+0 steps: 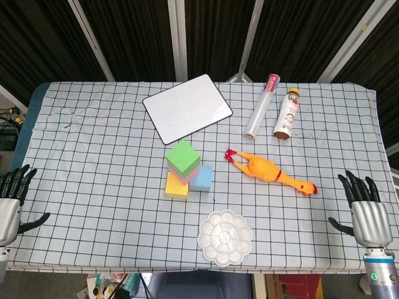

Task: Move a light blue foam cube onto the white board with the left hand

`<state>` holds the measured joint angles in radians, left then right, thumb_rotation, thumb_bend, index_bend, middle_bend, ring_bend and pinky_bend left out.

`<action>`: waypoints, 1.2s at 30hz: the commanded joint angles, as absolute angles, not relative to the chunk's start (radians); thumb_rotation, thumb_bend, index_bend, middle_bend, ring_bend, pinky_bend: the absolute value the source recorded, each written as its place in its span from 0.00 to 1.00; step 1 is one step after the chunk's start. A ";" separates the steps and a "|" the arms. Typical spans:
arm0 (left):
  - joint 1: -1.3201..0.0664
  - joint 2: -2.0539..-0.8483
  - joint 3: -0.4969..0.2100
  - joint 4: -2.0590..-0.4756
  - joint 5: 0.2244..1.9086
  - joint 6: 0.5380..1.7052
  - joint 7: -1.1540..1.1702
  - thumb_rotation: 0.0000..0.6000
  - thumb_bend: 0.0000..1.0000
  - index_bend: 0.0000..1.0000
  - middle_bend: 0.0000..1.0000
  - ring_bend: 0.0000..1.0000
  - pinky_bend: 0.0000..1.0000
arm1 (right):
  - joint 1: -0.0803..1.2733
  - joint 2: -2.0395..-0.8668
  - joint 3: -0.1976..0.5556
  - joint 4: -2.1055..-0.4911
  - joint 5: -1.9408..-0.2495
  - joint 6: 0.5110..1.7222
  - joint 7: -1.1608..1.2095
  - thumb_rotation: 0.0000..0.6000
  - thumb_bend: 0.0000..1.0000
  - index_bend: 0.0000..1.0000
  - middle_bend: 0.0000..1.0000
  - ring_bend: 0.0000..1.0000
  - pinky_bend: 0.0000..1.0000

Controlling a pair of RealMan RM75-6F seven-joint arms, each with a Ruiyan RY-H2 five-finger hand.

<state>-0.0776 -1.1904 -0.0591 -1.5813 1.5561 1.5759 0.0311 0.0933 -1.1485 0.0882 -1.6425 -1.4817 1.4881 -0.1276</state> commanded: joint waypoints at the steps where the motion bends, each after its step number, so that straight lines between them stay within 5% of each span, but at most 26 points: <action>1: -0.077 -1.191 -0.057 -1.583 1.561 1.578 0.032 1.00 0.08 0.02 0.00 0.00 0.04 | 0.093 -1.149 0.088 -1.642 -1.482 1.489 -0.129 1.00 0.03 0.11 0.07 0.13 0.04; 27: -0.092 -1.178 -0.057 -1.595 1.539 1.536 0.025 1.00 0.08 0.01 0.00 0.00 0.04 | 0.081 -1.131 0.083 -1.651 -1.484 1.499 -0.107 1.00 0.03 0.11 0.07 0.13 0.04; 36: -0.166 -1.142 -0.061 -1.648 1.515 1.395 0.021 1.00 0.05 0.00 0.00 0.00 0.04 | 0.088 -1.131 0.086 -1.653 -1.477 1.485 -0.108 1.00 0.03 0.11 0.07 0.13 0.04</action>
